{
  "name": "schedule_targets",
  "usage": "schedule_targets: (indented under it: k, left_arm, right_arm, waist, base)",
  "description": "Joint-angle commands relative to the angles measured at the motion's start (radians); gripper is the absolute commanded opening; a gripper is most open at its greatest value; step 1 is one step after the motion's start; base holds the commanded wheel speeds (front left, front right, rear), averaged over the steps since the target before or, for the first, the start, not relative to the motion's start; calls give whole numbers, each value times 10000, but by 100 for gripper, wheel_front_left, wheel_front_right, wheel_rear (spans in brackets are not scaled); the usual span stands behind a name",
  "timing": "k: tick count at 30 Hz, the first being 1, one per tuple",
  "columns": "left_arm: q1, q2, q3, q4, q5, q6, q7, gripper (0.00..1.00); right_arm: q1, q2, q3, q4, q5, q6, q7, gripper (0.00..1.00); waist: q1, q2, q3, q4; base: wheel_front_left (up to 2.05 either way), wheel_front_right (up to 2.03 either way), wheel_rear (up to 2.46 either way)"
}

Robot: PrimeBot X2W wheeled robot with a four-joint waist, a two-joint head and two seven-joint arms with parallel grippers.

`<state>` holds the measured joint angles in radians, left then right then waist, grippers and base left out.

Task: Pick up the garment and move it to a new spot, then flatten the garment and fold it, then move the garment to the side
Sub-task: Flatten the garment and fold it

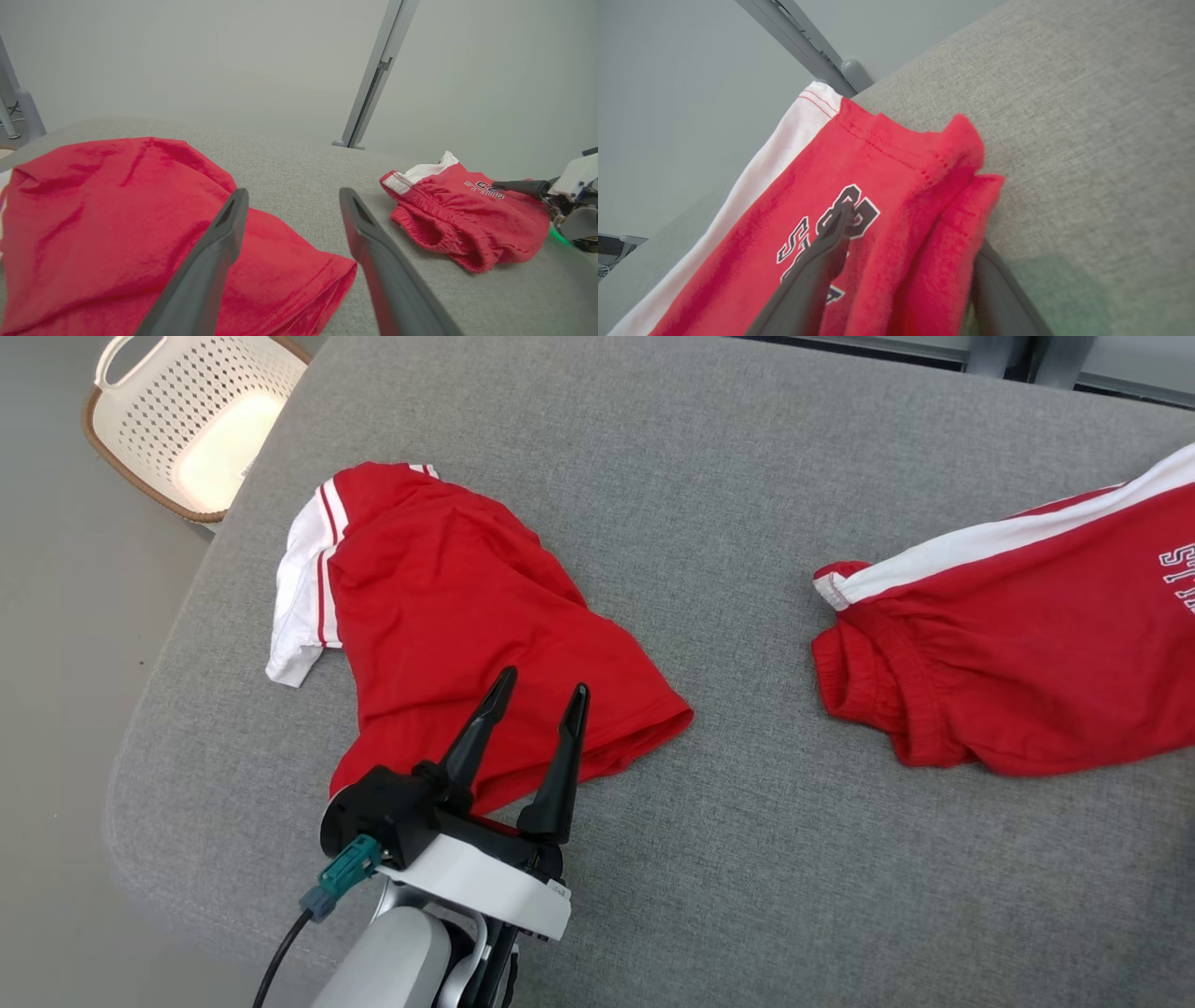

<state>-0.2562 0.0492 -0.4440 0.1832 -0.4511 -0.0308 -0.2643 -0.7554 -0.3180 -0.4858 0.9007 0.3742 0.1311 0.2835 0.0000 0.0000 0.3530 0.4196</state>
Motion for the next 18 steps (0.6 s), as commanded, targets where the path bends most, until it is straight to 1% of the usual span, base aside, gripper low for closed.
schedule_targets:
  k: [1, 5, 6, 7, 8, 9, 14, 15, 18]
  left_arm:
    - [-184, 30, -22, -50, -73, 42, 0, 100]
    - [-310, 31, -106, -34, -104, 31, 0, 100]
    - [-353, 31, -116, -8, -91, 28, 0, 100]
    - [-398, 30, -111, 1, -81, 33, 0, 100]
    - [-432, 31, -105, 22, -62, 42, 0, 100]
    - [-449, 31, -90, 43, -27, 56, 0, 100]
    - [-438, 33, -8, 144, 62, 50, 0, 100]
    - [-427, 29, 26, 186, 123, 14, 0, 100]
    - [-382, 34, 75, 245, 198, 1, 0, 100]
  right_arm:
    - [-9, 157, -92, 329, 21, -8, 216, 100]
    - [-368, 276, -176, 551, -97, -8, 362, 100]
    - [-442, 309, -225, 620, -88, -8, 370, 75]
    - [-518, 363, -254, 690, -65, -8, 406, 28]
    - [-571, 417, -215, 715, -90, -8, 373, 13]
    - [-602, 441, -190, 710, -86, -8, 285, 0]
    - [-531, 483, -80, 589, 202, -8, -82, 0]
    - [-375, 489, -15, 492, 410, -8, -324, 0]
    - [-180, 545, 72, 432, 670, -11, -477, 0]
  waist:
    - [0, 0, 162, 40]
    - [0, 0, 337, 30]
    - [0, 0, 358, 14]
    - [0, 0, 369, -8]
    - [0, 0, 364, -41]
    - [0, 0, 350, -79]
    - [0, 0, 200, -296]
    - [0, 0, 78, -443]
    - [0, 0, -76, -608]
  base:
    - [0, 0, 0]
    - [0, 0, 0]
    - [0, 0, 0]
    - [0, 0, 0]
    - [0, 0, 0]
    - [0, 0, 0]
    - [0, 0, 0]
    - [0, 0, 0]
    - [0, 0, 0]
